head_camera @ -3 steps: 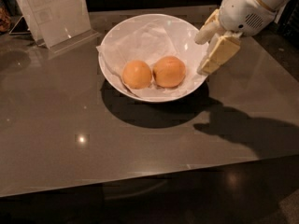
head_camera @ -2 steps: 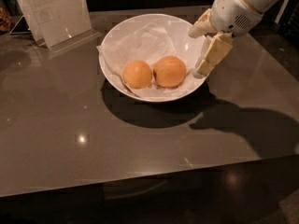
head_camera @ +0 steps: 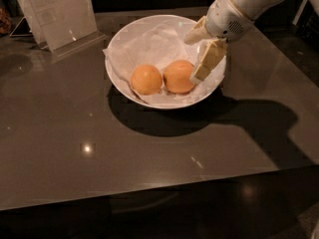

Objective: Pick orange from white bowl

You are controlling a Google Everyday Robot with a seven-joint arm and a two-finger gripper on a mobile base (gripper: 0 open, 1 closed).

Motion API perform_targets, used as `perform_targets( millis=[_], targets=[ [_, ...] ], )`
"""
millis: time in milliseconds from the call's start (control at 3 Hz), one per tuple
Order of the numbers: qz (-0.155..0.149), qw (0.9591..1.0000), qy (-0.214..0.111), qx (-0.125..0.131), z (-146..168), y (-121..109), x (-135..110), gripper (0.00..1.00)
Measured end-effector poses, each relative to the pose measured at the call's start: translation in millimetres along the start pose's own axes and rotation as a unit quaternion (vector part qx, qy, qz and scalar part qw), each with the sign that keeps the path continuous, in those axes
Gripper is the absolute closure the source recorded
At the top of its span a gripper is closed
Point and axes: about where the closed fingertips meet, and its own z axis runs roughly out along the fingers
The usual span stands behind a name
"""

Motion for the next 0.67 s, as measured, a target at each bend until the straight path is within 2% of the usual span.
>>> perform_targets(
  millis=[333,667],
  targets=[
    [-0.003,0.9997,-0.012,-0.022,22,-10,-3,0.12],
    [0.004,0.9987,-0.02,-0.047,45,-14,0,0.13]
  ],
)
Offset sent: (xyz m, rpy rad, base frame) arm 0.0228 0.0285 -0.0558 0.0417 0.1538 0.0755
